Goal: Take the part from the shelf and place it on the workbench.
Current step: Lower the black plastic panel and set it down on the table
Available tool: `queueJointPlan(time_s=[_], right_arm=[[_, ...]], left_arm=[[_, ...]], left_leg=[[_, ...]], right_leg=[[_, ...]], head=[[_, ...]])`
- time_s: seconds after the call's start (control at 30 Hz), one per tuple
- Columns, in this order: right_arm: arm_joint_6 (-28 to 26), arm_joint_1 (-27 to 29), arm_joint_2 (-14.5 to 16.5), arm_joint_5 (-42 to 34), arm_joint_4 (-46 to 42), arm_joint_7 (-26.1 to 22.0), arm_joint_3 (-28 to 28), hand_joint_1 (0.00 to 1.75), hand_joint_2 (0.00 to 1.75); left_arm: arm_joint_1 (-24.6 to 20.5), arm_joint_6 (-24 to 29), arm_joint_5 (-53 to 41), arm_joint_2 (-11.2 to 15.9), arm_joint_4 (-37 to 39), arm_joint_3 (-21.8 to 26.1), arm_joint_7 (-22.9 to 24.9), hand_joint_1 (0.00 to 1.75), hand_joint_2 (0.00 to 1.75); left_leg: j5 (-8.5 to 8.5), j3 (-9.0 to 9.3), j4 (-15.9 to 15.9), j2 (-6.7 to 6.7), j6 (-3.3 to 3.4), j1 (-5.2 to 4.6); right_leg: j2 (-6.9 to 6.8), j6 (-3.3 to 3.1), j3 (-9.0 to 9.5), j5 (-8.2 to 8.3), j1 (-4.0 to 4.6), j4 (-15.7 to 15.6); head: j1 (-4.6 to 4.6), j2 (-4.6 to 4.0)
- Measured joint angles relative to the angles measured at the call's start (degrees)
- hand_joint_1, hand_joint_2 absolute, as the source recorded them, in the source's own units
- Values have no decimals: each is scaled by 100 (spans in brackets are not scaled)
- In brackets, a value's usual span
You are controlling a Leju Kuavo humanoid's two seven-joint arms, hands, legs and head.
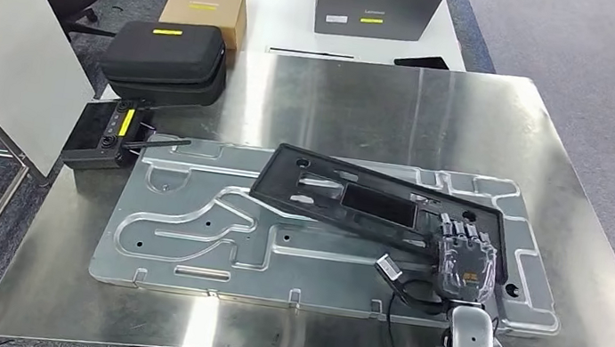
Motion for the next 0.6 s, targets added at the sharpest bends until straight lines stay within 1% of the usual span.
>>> queueJointPlan(time_s=[0.03, 0.07, 0.1, 0.13, 0.17, 0.23, 0.27, 0.3, 0.33, 0.4, 0.43, 0.47, 0.5, 0.53, 0.57, 0.6], right_arm=[[-1, 137, 32, -3, -203, -126, -154, 0, 0], [-1, 263, 56, -5, -398, -229, -289, 0, 0], [-1, 369, 70, -5, -572, -296, -404, 0, 0], [-1, 451, 79, -4, -716, -331, -494, 0, 0], [-1, 517, 83, -2, -834, -345, -572, 0, 0], [-1, 623, 89, 0, -1018, -352, -696, 0, 0], [-1, 667, 91, -1, -1093, -352, -745, 0, 0], [-1, 697, 92, -1, -1152, -353, -781, 0, 0], [0, 716, 94, -1, -1198, -355, -807, 0, 0], [2, 757, 97, -3, -1257, -365, -841, 0, 0], [3, 790, 99, -10, -1280, -385, -852, 0, 0], [4, 835, 100, -20, -1320, -427, -869, 0, 0], [4, 891, 101, -35, -1386, -494, -893, 0, 0], [3, 960, 102, -56, -1495, -593, -930, 0, 0], [3, 1036, 102, -83, -1634, -706, -978, 0, 0], [2, 1122, 102, -114, -1794, -828, -1037, 0, 0]], left_arm=[[14, 7, 12, 4, 0, 0, -2, 0, 0], [21, 13, 25, 7, 0, 0, -4, 0, 0], [19, 16, 35, 9, 0, 0, -9, 0, 0], [17, 19, 41, 10, 0, 0, -13, 0, 0], [19, 20, 44, 10, 0, 0, -15, 0, 0], [26, 22, 47, 13, 0, 0, -17, 0, 0], [27, 23, 47, 13, 0, -1, -17, 0, 0], [24, 24, 47, 13, 0, -1, -18, 0, 0], [20, 24, 47, 13, 0, -1, -19, 0, 0], [20, 25, 49, 13, 0, -2, -19, 0, 0], [23, 25, 51, 13, 0, -2, -19, 0, 0], [26, 26, 59, 13, 0, -2, -19, 0, 0], [29, 28, 71, 13, 0, -1, -20, 0, 0], [30, 33, 85, 13, 0, -1, -24, 0, 0], [32, 38, 98, 11, 1, 0, -30, 0, 0], [34, 44, 110, 9, 1, 0, -39, 0, 0]], left_leg=[[192, 201, -359, 2, -10, 18], [341, 419, -768, -2, -20, 27], [445, 589, -1100, -12, -4, 25], [480, 677, -1291, -21, 22, 19], [465, 695, -1355, -30, 61, 1], [491, 680, -1367, -28, 165, -14], [509, 680, -1381, -22, 210, -15], [526, 678, -1395, -16, 253, -10], [538, 675, -1405, -8, 284, -6], [541, 660, -1404, -1, 317, -29], [540, 656, -1403, 0, 325, -45], [538, 657, -1401, -2, 333, -64], [533, 664, -1400, -7, 340, -83], [527, 677, -1400, -13, 347, -101], [520, 692, -1401, -18, 352, -113], [512, 697, -1399, -22, 349, -129]], right_leg=[[6, 24, -2, -10, -16, 20], [16, 60, -14, -27, -24, 53], [30, 102, -35, -43, -27, 94], [41, 145, -59, -53, -21, 127], [54, 188, -81, -51, -17, 142], [70, 259, -95, -37, -33, 128], [75, 286, -107, -69, -46, 155], [77, 305, -159, -161, -52, 276], [78, 316, -269, -315, -53, 520], [78, 326, -625, -691, -42, 1287], [79, 321, -788, -801, -35, 1620], [79, 306, -872, -806, -28, 1782], [79, 279, -845, -700, -20, 1717], [79, 234, -698, -497, -3, 1405], [77, 175, -502, -296, 24, 985], [73, 113, -321, -152, 55, 601]], head=[[0, -1], [-1, -1], [1, -1], [2, -1], [4, -1], [5, 0], [6, 1], [6, 1], [7, 1], [7, 0], [7, -1], [7, -1], [7, -1], [7, 0], [7, 0], [5, 0]])
